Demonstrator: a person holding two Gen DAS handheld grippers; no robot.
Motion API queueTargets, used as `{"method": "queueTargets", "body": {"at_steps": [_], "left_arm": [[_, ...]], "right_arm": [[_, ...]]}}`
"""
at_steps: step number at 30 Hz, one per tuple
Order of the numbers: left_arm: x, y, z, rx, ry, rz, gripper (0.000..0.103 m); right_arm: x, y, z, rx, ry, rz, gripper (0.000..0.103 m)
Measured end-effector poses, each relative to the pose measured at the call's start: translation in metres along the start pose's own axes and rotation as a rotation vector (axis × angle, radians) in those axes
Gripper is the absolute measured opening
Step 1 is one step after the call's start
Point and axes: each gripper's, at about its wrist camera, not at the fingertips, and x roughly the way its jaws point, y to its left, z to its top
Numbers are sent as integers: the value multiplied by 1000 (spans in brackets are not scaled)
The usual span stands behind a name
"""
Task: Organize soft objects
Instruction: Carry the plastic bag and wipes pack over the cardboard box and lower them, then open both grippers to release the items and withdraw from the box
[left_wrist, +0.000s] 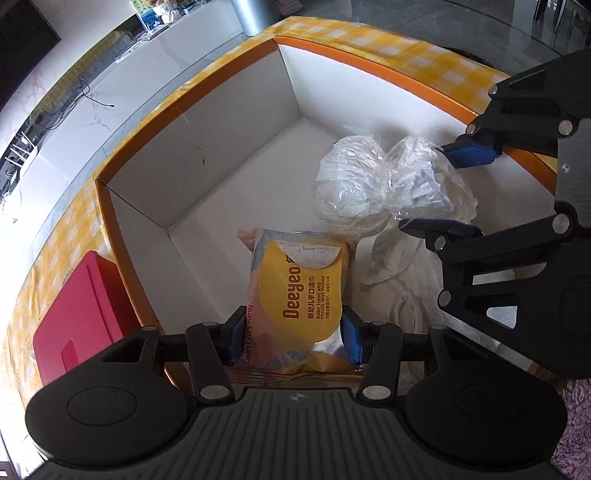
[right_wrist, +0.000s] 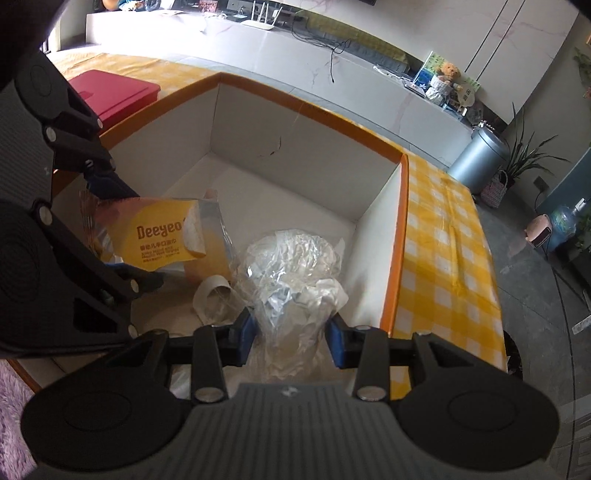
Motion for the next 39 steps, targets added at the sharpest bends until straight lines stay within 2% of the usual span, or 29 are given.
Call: {"method": "queueTargets", "body": {"at_steps": [6, 10, 14, 17, 22, 25, 28, 32, 36, 39], "left_arm": [[4, 1, 1, 3, 10, 1, 60], [4, 5, 6, -7, 7, -11, 66], [-4, 8, 5, -16, -14, -5, 76], [-14, 9, 4, -27, -34, -7, 79], [-32, 8, 0, -22, -51, 5, 79], [-48, 8, -8, -37, -83, 5, 79], [-68, 11, -19, -65, -135, 3, 79], [-92, 20, -36, -128, -209, -6, 77], [-116, 28, -58, -191, -287, -9, 76], [-132, 33, -79, -246, -340, -11, 76]], "right_arm": [[4, 8, 1, -75, 27, 2, 44], [4, 13, 1, -94, 34, -7, 48], [2, 11, 2, -105, 42, -11, 60], [-5, 14, 1, -131, 43, -17, 72], [-19, 15, 0, -137, 40, -44, 74], [-31, 14, 0, -131, 28, -46, 75], [-45, 17, -2, -133, 9, -72, 80], [-67, 20, -4, -104, -44, -89, 80], [-90, 25, -7, -35, -119, -117, 80], [-108, 31, -13, 63, -186, -122, 80]]}}
